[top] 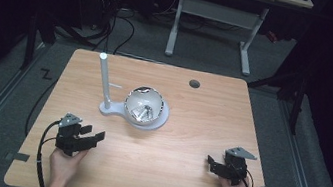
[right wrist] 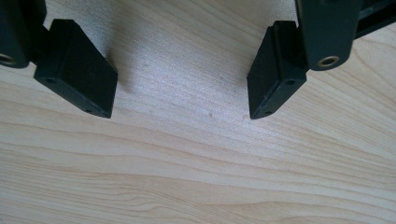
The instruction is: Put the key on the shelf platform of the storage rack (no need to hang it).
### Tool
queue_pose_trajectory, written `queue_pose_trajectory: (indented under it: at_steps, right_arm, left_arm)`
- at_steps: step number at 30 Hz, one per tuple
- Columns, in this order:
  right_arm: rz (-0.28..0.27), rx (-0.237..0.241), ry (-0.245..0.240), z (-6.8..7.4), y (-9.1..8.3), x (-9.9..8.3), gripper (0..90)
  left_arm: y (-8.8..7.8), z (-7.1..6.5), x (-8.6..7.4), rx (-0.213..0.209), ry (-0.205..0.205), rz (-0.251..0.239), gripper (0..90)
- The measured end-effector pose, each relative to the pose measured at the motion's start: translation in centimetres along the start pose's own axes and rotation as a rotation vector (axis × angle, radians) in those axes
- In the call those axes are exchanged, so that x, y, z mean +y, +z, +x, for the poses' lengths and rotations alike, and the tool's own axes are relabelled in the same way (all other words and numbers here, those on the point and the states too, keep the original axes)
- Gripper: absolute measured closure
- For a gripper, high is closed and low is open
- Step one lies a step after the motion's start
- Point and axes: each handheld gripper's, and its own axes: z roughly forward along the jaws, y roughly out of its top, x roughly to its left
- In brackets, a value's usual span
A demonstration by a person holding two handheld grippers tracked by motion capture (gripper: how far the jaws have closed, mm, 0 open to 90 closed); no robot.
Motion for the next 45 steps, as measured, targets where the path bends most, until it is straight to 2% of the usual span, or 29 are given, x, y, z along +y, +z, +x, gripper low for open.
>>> queue_pose_trajectory:
  at_steps: [2,3,5,8,9,10,11,13,15,17,23,24,25,26,30,31,32,34,36,37,39,41,42,45]
  right_arm:
    - [0.0,0.0,-0.001,0.0,0.0,0.0,24.8]
    - [0.0,0.0,-0.001,0.0,0.0,0.0,24.8]
    - [0.0,0.0,-0.001,0.0,0.0,0.0,24.8]
    - [0.0,0.0,-0.001,0.0,0.0,0.0,24.8]
    - [0.0,0.0,-0.001,0.0,0.0,0.0,24.8]
    - [0.0,0.0,-0.001,0.0,0.0,0.0,24.8]
    - [0.0,0.0,-0.001,0.0,0.0,0.0,24.8]
    - [0.0,0.0,-0.001,0.0,0.0,0.0,24.8]
    - [0.0,0.0,-0.001,0.0,0.0,0.0,24.8]
    - [0.0,0.0,-0.001,0.0,0.0,0.0,24.8]
    - [0.0,0.0,-0.001,0.0,0.0,0.0,24.8]
    - [0.0,0.0,-0.001,0.0,0.0,0.0,24.8]
    - [0.0,0.0,-0.001,0.0,0.0,0.0,24.8]
    - [0.0,0.0,-0.001,0.0,0.0,0.0,24.7]
    - [0.0,0.0,-0.001,0.0,0.0,0.0,24.7]
    - [0.0,0.0,-0.001,0.0,0.0,0.0,24.8]
    - [0.0,0.0,-0.001,0.0,0.0,0.0,24.8]
    - [0.0,0.0,-0.001,0.0,0.0,0.0,24.8]
    - [0.0,0.0,-0.001,0.0,0.0,0.0,24.8]
    - [0.0,0.0,-0.001,0.0,0.0,0.0,24.8]
    - [0.0,0.0,-0.001,0.0,0.0,0.0,24.8]
    - [0.0,0.0,-0.001,0.0,0.0,0.0,24.8]
    - [0.0,0.0,-0.001,0.0,0.0,0.0,24.8]
    - [0.0,0.0,-0.001,0.0,0.0,0.0,24.8]
  left_arm:
    - [0.1,0.0,-0.3,0.005,0.004,0.003,37.8]
    - [0.2,0.2,-0.4,0.0,0.025,0.002,37.8]
    - [0.3,0.1,-0.6,0.023,0.004,-0.006,37.8]
    - [0.7,0.5,-1.0,0.025,0.037,-0.005,37.8]
    - [0.7,0.4,-1.2,0.041,0.022,-0.006,37.8]
    - [0.9,0.6,-1.5,0.035,0.054,-0.005,37.7]
    - [0.9,0.5,-1.8,0.051,0.03,-0.009,37.7]
    - [1.1,0.7,-2.0,0.043,0.061,-0.004,37.6]
    - [1.2,0.7,-2.2,0.054,0.041,-0.008,37.6]
    - [1.3,0.9,-2.3,0.048,0.067,-0.01,37.6]
    - [1.6,1.3,-2.7,0.061,0.082,-0.013,37.6]
    - [2.0,1.3,-2.8,0.011,0.09,-0.056,37.6]
    - [2.1,1.3,-2.9,0.015,0.081,-0.062,37.6]
    - [1.7,1.6,-2.9,0.065,0.095,-0.017,37.6]
    - [1.8,1.7,-3.0,0.073,0.093,-0.021,37.6]
    - [2.3,1.7,-3.2,0.028,0.09,-0.064,37.6]
    - [1.9,1.8,-3.2,0.077,0.088,-0.023,37.6]
    - [2.0,2.0,-3.3,0.075,0.106,-0.03,37.6]
    - [2.1,2.1,-3.4,0.077,0.109,-0.033,37.6]
    - [2.2,2.1,-3.5,0.086,0.097,-0.04,37.6]
    - [2.3,2.3,-3.7,0.085,0.113,-0.044,37.6]
    - [2.4,2.4,-3.9,0.084,0.108,-0.055,37.6]
    - [2.5,2.5,-3.9,0.078,0.125,-0.059,37.6]
    - [2.7,2.7,-4.2,0.085,0.12,-0.074,37.6]
